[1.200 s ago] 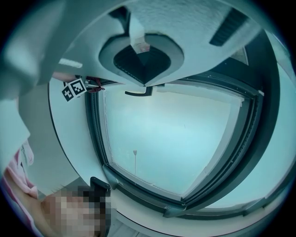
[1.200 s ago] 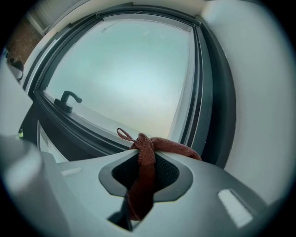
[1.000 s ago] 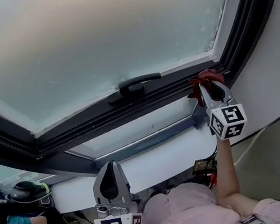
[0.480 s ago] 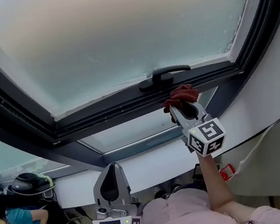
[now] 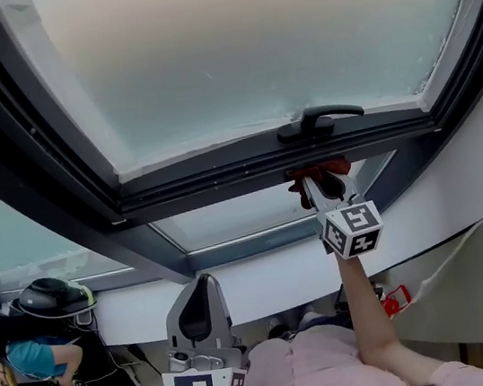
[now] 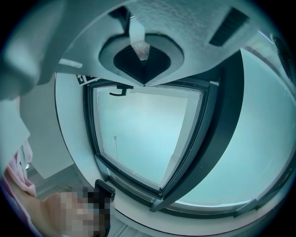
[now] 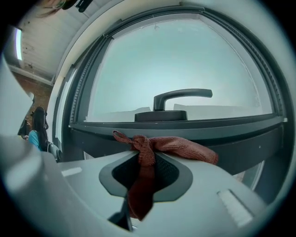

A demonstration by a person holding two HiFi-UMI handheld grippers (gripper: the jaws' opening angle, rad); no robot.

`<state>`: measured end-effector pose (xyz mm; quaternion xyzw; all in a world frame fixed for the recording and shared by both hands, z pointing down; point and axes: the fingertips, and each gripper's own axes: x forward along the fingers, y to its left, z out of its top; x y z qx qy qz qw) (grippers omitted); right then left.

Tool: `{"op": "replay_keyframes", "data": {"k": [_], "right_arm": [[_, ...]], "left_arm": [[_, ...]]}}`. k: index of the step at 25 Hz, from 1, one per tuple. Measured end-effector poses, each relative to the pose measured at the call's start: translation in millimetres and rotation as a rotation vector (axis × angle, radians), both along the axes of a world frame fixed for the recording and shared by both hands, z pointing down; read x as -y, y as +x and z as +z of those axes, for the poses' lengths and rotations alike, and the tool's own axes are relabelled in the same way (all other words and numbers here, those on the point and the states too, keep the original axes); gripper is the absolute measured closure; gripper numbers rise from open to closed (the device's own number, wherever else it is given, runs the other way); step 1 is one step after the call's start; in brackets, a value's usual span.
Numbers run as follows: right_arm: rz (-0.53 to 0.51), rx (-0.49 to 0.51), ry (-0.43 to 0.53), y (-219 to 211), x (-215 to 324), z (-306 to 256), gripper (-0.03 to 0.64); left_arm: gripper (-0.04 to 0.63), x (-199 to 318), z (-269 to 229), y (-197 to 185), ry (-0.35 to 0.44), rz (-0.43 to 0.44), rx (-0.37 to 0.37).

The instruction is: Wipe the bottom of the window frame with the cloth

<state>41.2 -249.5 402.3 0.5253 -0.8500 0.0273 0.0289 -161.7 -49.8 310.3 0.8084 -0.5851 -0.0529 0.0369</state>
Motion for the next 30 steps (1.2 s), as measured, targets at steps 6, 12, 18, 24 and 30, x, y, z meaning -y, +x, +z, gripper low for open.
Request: {"op": "replay_keyframes", "data": {"k": [6, 12, 18, 24, 30], "right_arm": [[-0.001, -0.034, 0.007, -1.5, -0.3, -0.3, 0.538], [-0.028, -0.125, 0.027, -2.8, -1.2, 0.2, 0.538], [-0.081, -0.139, 0.046, -2.6, -2.7, -0.2, 0.539], [-0.139, -0.179, 0.061, -1.3, -3.1, 2.2, 0.540], [-0.171, -0.220, 0.091, 7.6, -1.3, -1.0, 0.541]], "left_arm": [[0.601, -4.1, 0.1, -7.9, 0.006, -0.015, 0.000], [0.601, -6.6, 1.9, -3.0, -0.003, -0.024, 0.005], [0.601, -4.5, 2.1, 11.2, -0.017, -0.034, 0.016], [0.601, 1.8, 1.5, 31.4, -0.029, -0.042, 0.029], [0.601, 9.4, 1.6, 52.5, -0.029, -0.041, 0.034]]}}
